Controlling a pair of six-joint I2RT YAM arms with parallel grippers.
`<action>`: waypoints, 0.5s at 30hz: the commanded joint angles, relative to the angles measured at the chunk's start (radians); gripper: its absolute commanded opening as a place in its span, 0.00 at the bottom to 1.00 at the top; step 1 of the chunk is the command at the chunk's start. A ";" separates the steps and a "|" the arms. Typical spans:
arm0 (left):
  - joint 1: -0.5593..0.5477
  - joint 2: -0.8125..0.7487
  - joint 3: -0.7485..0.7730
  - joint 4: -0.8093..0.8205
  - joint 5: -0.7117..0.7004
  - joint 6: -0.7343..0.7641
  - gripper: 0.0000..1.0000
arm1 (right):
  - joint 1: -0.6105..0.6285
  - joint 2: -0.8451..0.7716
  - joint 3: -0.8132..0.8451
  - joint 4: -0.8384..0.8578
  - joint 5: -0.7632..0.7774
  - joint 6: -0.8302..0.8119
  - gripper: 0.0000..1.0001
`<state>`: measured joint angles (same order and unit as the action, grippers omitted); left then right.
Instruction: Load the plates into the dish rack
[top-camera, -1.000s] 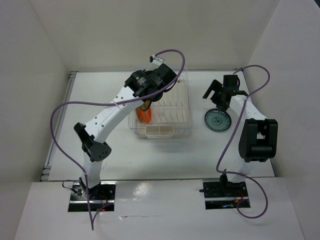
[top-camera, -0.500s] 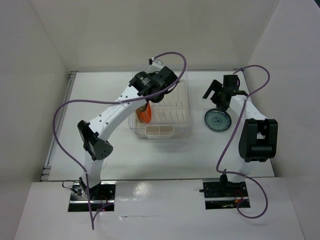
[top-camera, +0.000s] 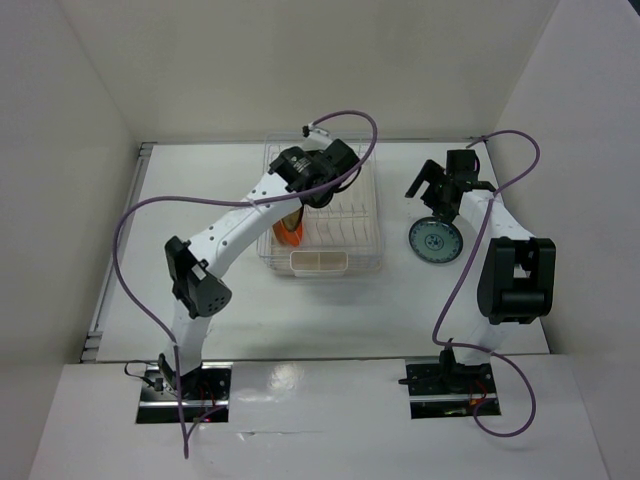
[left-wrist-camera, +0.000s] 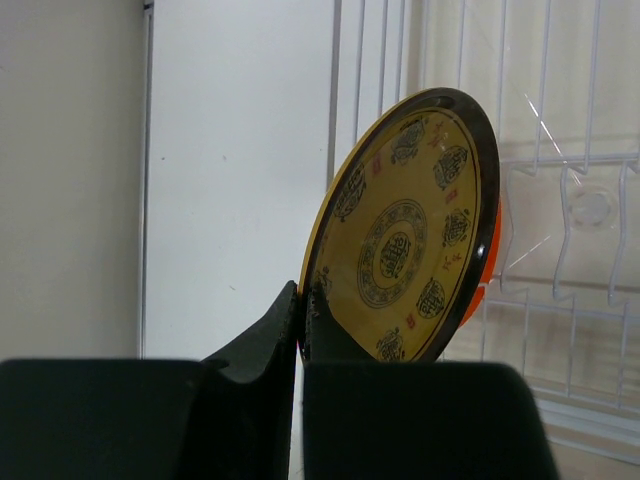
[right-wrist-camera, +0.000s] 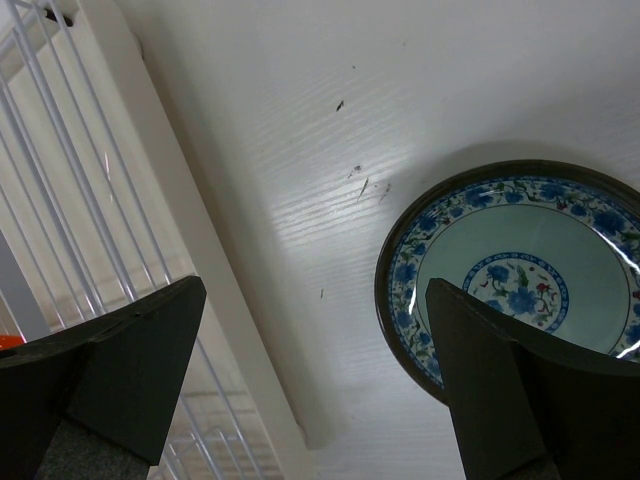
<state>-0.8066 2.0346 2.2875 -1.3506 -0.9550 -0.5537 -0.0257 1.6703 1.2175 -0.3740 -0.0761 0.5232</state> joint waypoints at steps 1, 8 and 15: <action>-0.002 0.018 0.000 -0.010 0.001 -0.028 0.00 | 0.006 -0.006 0.022 0.010 -0.002 -0.009 1.00; -0.002 0.056 0.000 -0.010 0.010 -0.037 0.00 | 0.006 0.005 0.022 0.020 -0.020 -0.009 1.00; 0.007 0.065 -0.010 -0.010 0.010 -0.037 0.00 | 0.006 0.023 0.031 0.020 -0.030 -0.009 1.00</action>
<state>-0.8062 2.0914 2.2841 -1.3518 -0.9360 -0.5617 -0.0257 1.6806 1.2175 -0.3737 -0.0952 0.5228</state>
